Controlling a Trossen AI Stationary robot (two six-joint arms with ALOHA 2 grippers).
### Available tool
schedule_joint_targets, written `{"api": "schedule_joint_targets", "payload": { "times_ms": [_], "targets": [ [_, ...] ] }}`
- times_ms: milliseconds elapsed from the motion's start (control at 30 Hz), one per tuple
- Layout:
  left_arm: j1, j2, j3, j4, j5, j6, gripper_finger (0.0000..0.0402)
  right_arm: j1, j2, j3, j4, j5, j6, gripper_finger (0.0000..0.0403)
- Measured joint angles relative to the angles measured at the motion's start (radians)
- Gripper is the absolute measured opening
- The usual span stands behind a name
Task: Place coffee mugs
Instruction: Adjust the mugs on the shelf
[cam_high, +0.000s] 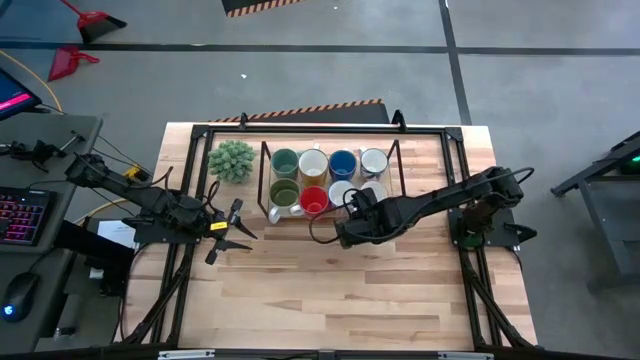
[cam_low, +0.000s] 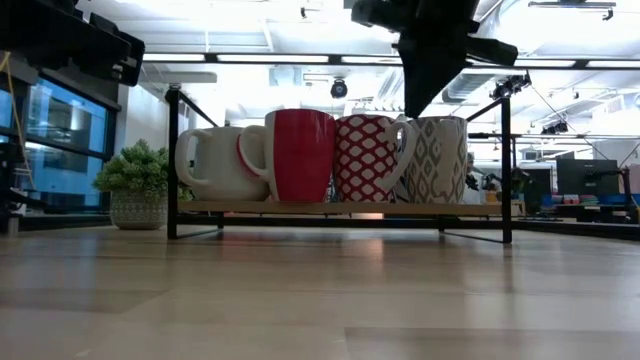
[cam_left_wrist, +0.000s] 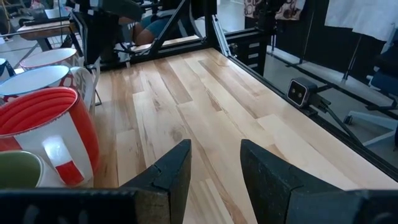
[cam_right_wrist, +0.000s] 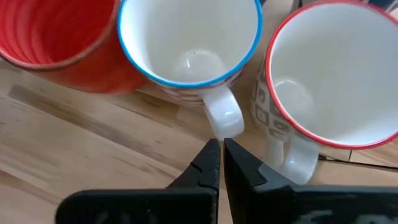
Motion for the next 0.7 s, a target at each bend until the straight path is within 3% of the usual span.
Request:
{"api": "schedule_joint_targets", "payload": {
  "times_ms": [700],
  "targets": [
    [0.000, 0.000, 0.000, -0.001, 0.000, 0.001, 0.0129, -0.023, 0.016, 0.000, -0.057, -0.019, -0.001, 0.0000]
  ]
}}
